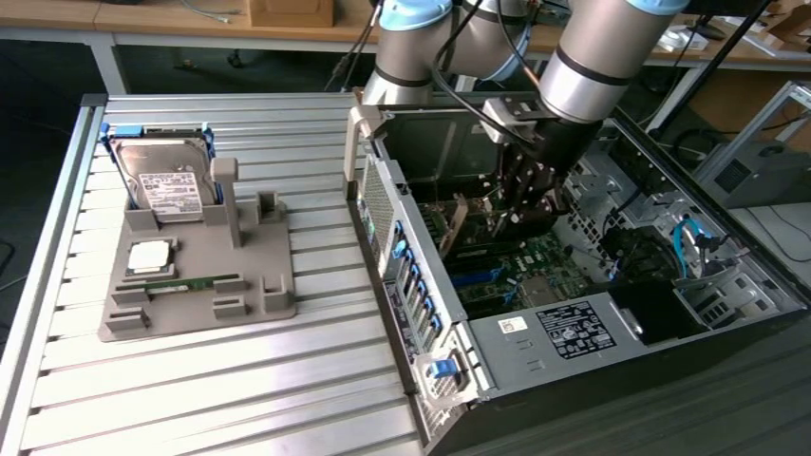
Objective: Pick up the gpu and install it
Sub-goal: 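Insert the gpu into the slot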
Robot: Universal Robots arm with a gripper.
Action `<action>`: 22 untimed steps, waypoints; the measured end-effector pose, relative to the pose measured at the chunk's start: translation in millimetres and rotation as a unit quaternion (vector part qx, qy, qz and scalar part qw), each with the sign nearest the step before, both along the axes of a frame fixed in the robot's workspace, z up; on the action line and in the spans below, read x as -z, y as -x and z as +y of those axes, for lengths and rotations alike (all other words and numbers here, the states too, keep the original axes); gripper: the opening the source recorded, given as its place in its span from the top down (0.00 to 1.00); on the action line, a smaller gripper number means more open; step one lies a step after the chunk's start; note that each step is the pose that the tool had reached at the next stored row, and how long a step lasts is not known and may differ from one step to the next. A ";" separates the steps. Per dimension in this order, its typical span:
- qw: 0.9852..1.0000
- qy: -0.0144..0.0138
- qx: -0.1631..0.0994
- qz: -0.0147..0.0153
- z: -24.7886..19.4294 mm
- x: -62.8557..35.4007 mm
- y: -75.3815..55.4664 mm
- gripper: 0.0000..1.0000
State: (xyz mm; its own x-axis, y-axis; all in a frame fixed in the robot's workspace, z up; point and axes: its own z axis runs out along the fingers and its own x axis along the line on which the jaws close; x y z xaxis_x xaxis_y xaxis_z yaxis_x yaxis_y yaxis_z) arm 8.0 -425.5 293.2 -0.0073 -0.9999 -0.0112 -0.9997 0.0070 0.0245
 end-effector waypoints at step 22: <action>1.000 0.000 0.000 0.000 -13.9 1.1 7.8 0.73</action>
